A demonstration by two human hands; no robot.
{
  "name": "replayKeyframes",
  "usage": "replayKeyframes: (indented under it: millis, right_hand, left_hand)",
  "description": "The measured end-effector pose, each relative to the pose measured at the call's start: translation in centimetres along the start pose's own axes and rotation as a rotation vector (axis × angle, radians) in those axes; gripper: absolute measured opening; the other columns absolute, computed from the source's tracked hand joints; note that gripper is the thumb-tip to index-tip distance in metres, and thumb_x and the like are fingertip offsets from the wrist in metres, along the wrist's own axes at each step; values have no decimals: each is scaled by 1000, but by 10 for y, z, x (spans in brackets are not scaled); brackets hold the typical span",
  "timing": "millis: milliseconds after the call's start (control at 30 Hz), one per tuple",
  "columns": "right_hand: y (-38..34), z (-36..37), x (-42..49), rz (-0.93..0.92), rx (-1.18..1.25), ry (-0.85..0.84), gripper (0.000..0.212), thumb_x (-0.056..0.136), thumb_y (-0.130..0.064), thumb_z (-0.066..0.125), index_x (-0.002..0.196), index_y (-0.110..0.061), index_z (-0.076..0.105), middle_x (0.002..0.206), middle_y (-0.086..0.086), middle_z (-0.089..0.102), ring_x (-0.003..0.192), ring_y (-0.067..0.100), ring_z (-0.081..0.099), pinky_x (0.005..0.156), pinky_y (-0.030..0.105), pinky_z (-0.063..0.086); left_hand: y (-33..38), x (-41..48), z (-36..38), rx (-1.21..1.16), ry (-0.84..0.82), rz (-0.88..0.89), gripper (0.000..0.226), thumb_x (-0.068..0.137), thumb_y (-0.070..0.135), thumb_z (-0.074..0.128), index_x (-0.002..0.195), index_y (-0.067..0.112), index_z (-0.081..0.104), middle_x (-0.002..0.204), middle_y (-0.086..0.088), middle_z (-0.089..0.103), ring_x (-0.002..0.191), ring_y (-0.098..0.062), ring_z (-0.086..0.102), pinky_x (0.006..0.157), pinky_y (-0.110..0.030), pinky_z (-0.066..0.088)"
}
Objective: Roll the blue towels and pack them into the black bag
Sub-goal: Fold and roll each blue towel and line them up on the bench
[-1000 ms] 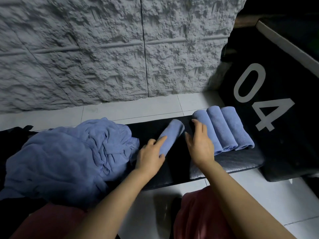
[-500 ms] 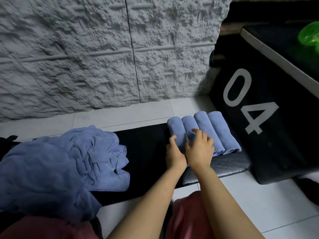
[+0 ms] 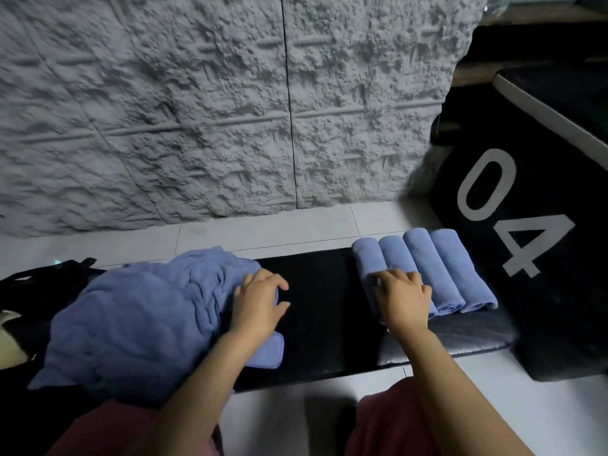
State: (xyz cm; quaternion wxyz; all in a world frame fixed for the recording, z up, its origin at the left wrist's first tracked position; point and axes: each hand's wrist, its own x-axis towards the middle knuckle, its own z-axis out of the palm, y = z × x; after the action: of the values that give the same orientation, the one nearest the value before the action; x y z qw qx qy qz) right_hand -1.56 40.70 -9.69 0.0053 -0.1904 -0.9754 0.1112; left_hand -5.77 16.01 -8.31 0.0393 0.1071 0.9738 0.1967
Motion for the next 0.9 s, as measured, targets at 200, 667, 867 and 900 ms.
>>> replayKeyframes:
  millis: [200,667,867,900]
  right_hand:
    - [-14,-4,-8,-78,6,165,24,86,-25,62,110,-21,63,117,8,58,103,34,46,77,41,35]
    - [-165,-101,-36,-423,939,-255,27,80,-32,70,88,-6,63,76,6,65,70,16,57,66,39,47]
    - [-167,-182,-35,-530,1085,-167,18,86,4,55,79,-12,50,71,1,49,67,8,42,60,21,36]
    - [-167,-195,-36,-535,1086,-141,20,86,5,54,79,-12,47,70,-1,47,65,6,40,59,18,35]
  left_hand:
    - [-80,-11,-25,307,-155,-31,32,86,38,61,117,32,56,125,10,49,121,-19,40,95,-31,31]
    - [6,0,-158,-723,115,155,33,78,-7,64,75,25,56,65,6,56,55,3,49,58,-18,41]
    - [-4,-14,-224,-527,-204,196,36,65,32,83,66,11,54,61,-2,42,57,-13,36,55,-28,27]
    - [-4,-23,-235,-497,-289,197,40,64,39,82,64,11,52,61,-2,38,59,-13,33,55,-27,24]
